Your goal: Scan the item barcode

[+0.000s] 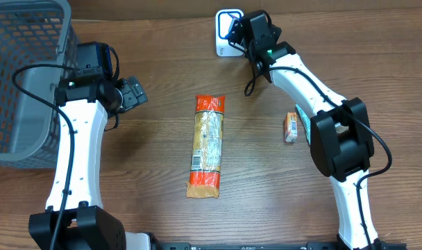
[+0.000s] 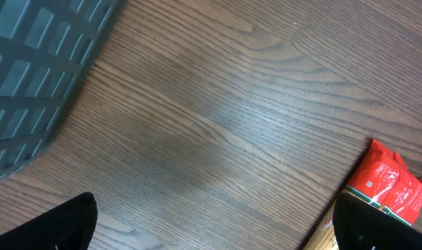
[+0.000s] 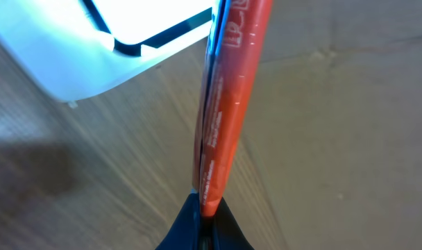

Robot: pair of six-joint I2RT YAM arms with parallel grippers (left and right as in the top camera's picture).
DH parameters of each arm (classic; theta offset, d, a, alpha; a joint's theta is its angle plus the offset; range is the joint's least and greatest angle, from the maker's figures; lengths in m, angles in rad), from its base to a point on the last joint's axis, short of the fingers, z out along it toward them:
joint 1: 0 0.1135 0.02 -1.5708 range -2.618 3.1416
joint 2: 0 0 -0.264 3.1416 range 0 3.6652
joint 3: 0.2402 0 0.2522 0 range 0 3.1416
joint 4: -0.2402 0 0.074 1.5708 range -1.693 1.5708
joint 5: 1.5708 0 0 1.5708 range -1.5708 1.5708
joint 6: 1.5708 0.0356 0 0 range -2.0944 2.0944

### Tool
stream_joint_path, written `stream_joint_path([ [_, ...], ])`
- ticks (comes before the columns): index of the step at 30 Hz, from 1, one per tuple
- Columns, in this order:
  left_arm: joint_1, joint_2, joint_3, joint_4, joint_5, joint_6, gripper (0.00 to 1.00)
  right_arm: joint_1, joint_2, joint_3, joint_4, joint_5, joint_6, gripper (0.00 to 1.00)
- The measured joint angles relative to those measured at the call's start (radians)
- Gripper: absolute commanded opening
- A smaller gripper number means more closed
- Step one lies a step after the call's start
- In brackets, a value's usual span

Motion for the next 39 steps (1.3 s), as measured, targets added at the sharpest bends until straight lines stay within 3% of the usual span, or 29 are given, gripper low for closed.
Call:
stream_joint_path([
  [10, 0.000, 0.000, 0.000, 0.000, 0.000, 0.000, 1.00, 0.006, 0.042, 0.000, 0.049, 0.085, -0.078, 0.03],
  [39, 0.000, 0.000, 0.000, 0.000, 0.000, 0.000, 1.00, 0.053, 0.103, 0.000, 0.204, 0.227, -0.101, 0.03],
])
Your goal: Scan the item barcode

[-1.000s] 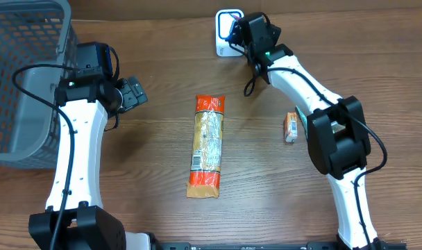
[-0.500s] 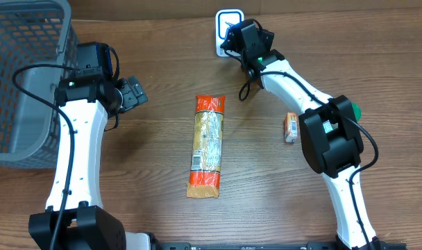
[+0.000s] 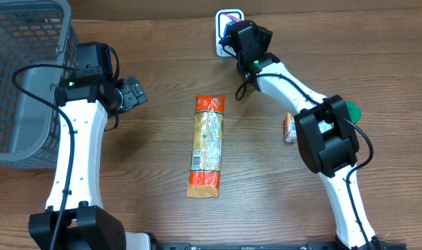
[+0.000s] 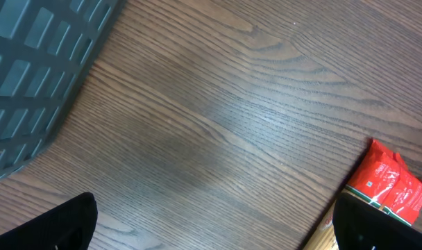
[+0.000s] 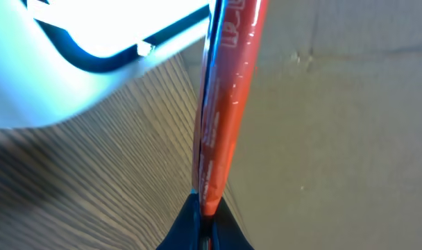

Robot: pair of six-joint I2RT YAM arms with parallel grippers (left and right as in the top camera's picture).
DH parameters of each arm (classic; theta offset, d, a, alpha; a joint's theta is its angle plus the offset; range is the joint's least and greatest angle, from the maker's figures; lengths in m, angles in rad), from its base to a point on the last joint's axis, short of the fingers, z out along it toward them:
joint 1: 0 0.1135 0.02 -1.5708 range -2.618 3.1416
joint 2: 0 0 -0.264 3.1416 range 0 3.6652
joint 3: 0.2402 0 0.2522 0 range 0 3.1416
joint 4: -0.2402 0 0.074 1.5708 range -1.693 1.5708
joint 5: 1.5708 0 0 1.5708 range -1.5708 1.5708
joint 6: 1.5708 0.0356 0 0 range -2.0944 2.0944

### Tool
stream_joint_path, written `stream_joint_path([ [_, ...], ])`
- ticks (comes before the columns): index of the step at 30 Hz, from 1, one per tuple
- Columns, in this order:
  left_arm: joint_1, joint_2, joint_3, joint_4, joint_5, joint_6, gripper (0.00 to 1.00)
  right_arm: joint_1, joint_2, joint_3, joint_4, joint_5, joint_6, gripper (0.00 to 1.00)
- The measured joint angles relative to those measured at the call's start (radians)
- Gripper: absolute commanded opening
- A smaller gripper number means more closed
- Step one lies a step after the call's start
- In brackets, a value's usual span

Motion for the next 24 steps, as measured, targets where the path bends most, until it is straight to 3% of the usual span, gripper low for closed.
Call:
stream_joint_path([
  [5, 0.000, 0.000, 0.000, 0.000, 0.000, 0.000, 1.00, 0.030, 0.000, 0.000, 0.001, 0.038, 0.032, 0.03],
  [11, 0.000, 0.000, 0.000, 0.000, 0.000, 0.000, 1.00, 0.045, -0.024, 0.000, -0.114, 0.016, 0.217, 0.03],
  [24, 0.000, 0.000, 0.000, 0.000, 0.000, 0.000, 1.00, 0.006, -0.574, 0.003, -0.874, -0.284, 0.808, 0.04],
])
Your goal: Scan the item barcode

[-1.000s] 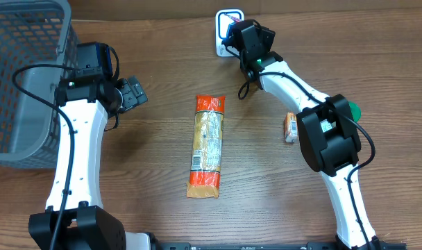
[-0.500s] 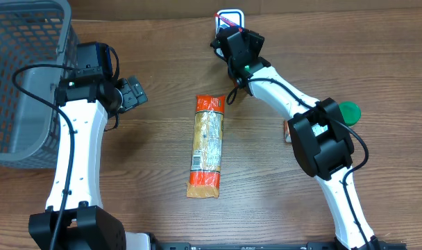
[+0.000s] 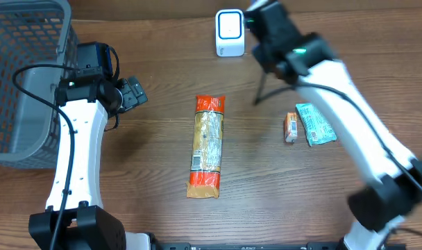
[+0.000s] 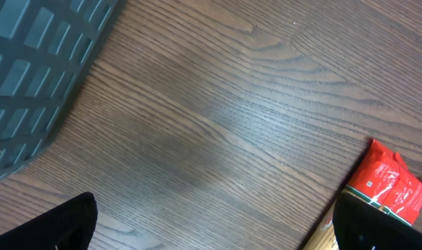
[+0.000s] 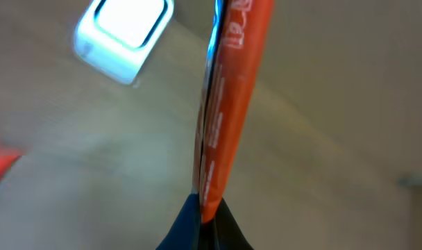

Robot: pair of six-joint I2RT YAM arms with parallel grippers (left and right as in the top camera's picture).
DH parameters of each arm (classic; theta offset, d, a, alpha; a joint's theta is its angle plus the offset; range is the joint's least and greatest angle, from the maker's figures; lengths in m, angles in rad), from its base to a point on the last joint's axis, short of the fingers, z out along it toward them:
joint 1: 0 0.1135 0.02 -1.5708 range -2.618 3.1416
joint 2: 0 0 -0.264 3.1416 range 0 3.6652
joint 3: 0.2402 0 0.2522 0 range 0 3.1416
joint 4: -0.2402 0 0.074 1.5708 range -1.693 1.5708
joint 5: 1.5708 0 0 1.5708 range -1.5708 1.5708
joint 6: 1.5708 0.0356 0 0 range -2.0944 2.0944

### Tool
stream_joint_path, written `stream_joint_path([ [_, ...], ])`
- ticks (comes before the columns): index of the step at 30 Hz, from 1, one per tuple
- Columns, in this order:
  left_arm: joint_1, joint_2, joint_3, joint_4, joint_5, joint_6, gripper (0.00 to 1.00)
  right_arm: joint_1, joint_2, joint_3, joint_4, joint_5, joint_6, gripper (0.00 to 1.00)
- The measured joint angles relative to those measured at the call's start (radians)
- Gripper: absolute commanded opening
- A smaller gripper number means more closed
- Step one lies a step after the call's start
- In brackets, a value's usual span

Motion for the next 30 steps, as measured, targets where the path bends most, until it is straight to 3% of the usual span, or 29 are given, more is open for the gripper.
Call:
stream_joint_path([
  [4, 0.000, 0.000, 0.000, 0.000, 0.000, 0.000, 1.00, -0.058, -0.078, 0.009, -0.266, -0.152, 0.082, 0.04],
  [9, 0.000, 0.000, 0.000, 0.000, 0.000, 0.000, 1.00, -0.135, -0.066, -0.053, -0.416, -0.315, 0.116, 0.04],
  [17, 0.000, 0.000, 0.000, -0.001, 0.000, 0.000, 1.00, -0.230, -0.053, -0.355, -0.299, -0.463, 0.143, 0.04],
  [30, 0.000, 0.000, 0.000, 0.000, 0.000, 0.000, 1.00, -0.257, -0.048, -0.561, -0.042, -0.876, 0.162, 0.04],
])
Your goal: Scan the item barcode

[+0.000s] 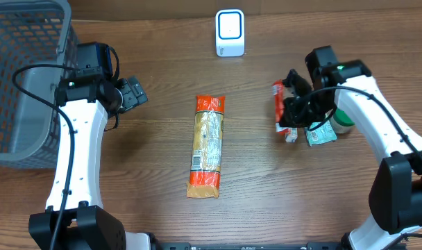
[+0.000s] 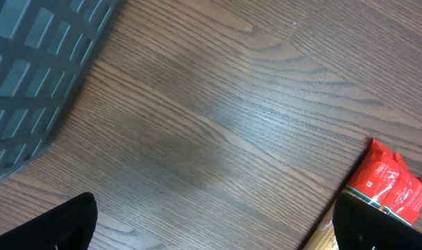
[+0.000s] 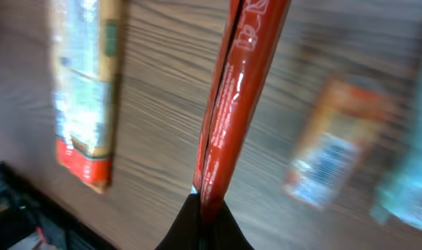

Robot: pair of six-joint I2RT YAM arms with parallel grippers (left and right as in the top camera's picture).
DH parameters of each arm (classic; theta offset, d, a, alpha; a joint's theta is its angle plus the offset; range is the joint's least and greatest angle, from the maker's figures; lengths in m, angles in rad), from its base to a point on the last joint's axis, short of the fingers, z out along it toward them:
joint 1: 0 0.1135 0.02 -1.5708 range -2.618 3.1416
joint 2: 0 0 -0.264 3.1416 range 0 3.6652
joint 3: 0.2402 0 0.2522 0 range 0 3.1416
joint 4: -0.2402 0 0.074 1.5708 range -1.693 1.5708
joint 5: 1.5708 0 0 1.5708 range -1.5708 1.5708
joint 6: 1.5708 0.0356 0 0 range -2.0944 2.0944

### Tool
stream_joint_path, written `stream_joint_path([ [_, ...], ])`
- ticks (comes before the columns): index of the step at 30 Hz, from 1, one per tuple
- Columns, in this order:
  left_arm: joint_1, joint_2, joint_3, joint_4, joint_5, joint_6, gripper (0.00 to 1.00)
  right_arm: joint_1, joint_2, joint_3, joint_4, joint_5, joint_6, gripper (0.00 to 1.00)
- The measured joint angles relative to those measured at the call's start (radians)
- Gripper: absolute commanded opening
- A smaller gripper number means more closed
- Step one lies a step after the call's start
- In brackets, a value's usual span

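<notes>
My right gripper point(image 3: 208, 207) is shut on a flat red packet point(image 3: 242, 90), seen edge-on in the right wrist view. From overhead the red packet point(image 1: 278, 105) hangs at the table's right middle, just above a small orange pack point(image 1: 289, 132). The white scanner point(image 1: 230, 32) stands at the back centre, well away from the packet. My left gripper point(image 2: 214, 223) stands open over bare wood near the basket, nothing between its fingers point(image 2: 65, 222).
A long orange snack bag point(image 1: 207, 146) lies in the middle of the table. A teal packet point(image 1: 321, 132) and a green object point(image 1: 344, 123) lie beside the small orange pack. A grey basket point(image 1: 23, 76) fills the left edge.
My right gripper, still shut on the red packet, has moved from beside the scanner at the back to the right middle of the table. The left arm has not moved.
The right gripper held the red packet up against the white scanner, and was still there a moment later. Then it was just right of the scanner. Now it holds the packet over the small packs at the right. The left gripper stayed open throughout.
</notes>
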Motion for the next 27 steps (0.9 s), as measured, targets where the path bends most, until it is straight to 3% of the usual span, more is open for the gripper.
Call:
stream_joint_path([
  [11, 0.000, 0.000, 0.000, 0.000, 0.000, 0.000, 1.00, 0.070, 0.000, -0.227, 0.234, 0.000, 0.108, 0.04],
  [16, 0.000, 0.000, 0.000, 0.000, 0.000, 0.000, 1.00, 0.070, 0.000, -0.249, 0.245, 0.056, 0.151, 0.18],
  [21, 0.000, 0.000, 0.000, 0.000, 0.000, 0.000, 1.00, 0.080, 0.000, -0.251, 0.245, 0.074, 0.164, 0.40],
  [27, 0.000, 0.000, 0.000, 0.000, 0.000, 0.000, 1.00, 0.107, 0.000, -0.250, 0.240, 0.077, 0.173, 0.47],
])
